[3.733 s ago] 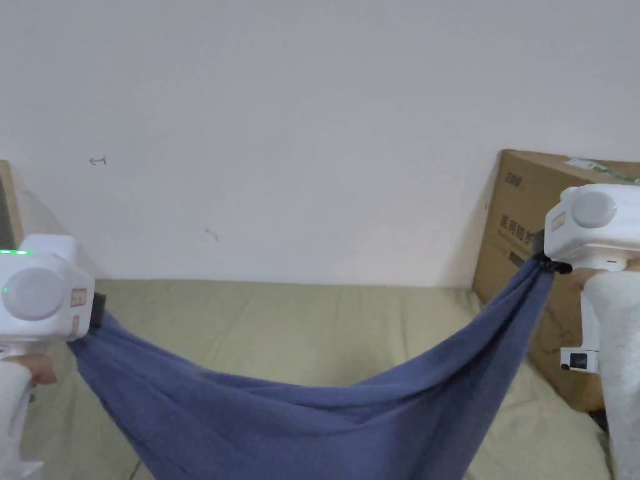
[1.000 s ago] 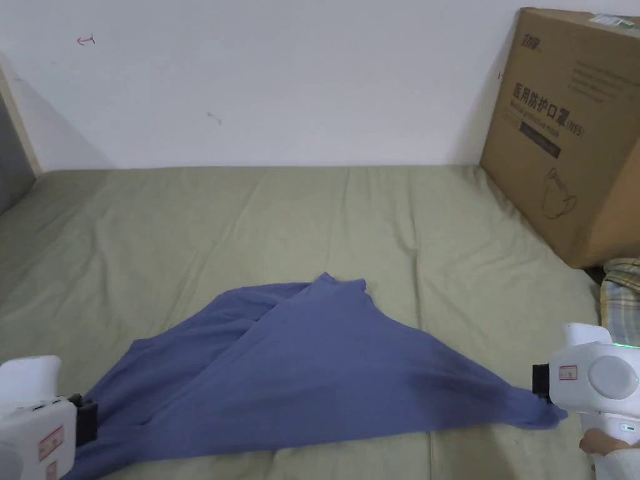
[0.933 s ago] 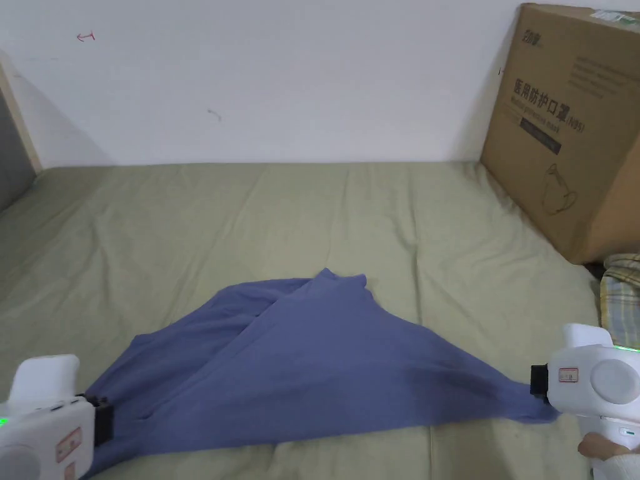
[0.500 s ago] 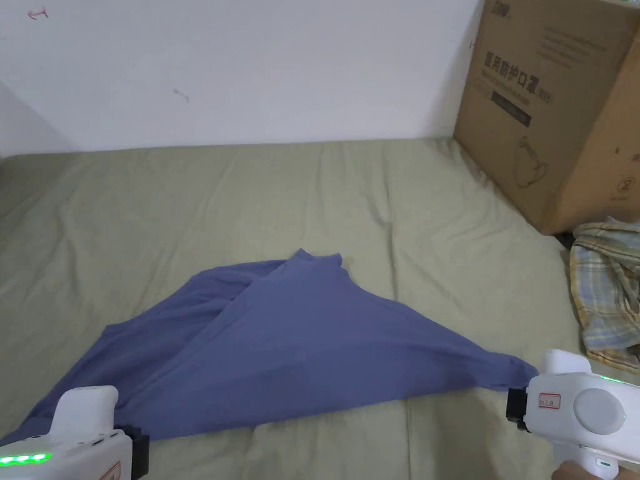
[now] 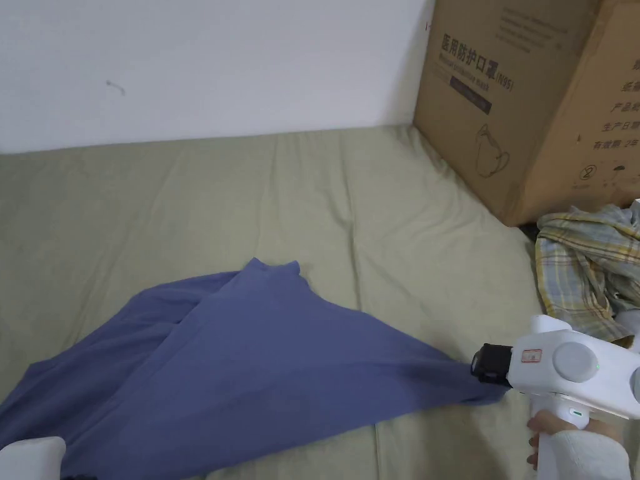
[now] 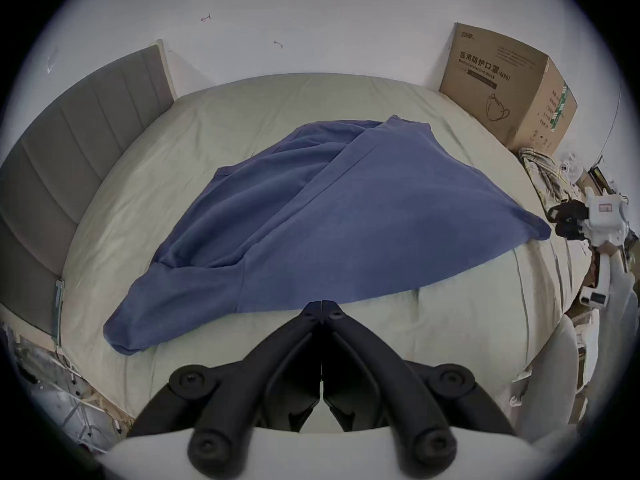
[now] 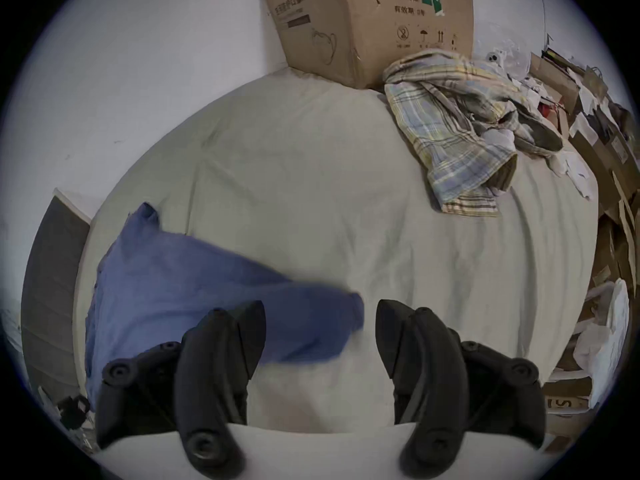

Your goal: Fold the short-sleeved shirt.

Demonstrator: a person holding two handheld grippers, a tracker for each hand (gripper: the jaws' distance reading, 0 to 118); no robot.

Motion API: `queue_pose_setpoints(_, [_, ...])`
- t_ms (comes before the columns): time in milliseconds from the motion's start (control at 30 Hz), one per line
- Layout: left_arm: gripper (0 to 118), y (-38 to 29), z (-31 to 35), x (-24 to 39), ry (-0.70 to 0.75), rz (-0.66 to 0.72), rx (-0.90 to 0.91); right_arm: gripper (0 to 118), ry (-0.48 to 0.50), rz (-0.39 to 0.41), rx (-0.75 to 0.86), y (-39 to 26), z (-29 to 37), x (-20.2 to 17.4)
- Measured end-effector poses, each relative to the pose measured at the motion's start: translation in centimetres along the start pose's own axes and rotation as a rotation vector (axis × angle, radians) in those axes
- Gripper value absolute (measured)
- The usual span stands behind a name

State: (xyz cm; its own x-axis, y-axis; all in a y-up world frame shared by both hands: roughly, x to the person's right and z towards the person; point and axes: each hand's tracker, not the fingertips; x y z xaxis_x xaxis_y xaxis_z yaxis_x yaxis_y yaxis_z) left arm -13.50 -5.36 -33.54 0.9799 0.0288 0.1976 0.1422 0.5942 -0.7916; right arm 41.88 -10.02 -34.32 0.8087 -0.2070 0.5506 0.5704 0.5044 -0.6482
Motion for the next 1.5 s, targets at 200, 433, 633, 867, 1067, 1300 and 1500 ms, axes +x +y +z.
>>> queue_pose_setpoints(200, [0, 1.3, -2.1, 0.3, 0.002, -0.001, -0.034, 48, -0.065, 0.029, -0.072, -0.4, -4.6, -0.5])
queue_pose_setpoints(433, [0, 2.8, -3.5, 0.9, -0.004, -0.013, -0.043, 4, -0.076, 0.118, -0.046, -0.1, -2.7, -3.7])
queue_pose_setpoints(633, [0, 6.4, -4.0, 0.3, -0.003, -0.026, 0.000, 4, -0.055, 0.169, 0.004, 1.0, -1.1, -6.1])
queue_pose_setpoints(867, [0, 13.2, -6.0, 0.1, -0.029, -0.073, 0.026, 4, -0.053, 0.159, -0.003, 1.3, -1.3, -6.0])
queue_pose_setpoints(1067, [105, 20.5, -12.3, 1.7, -0.095, -0.142, 0.006, 4, -0.055, 0.146, -0.022, 1.1, -1.9, -4.9])
queue_pose_setpoints(1300, [105, 28.0, -21.2, 4.0, -0.105, -0.194, -0.008, 4, -0.075, 0.137, -0.031, 1.2, -2.3, -4.2])
queue_pose_setpoints(1500, [103, 29.8, -27.8, 5.9, -0.131, -0.234, -0.092, 4, -0.086, 0.124, -0.049, 0.8, -2.8, -4.0])
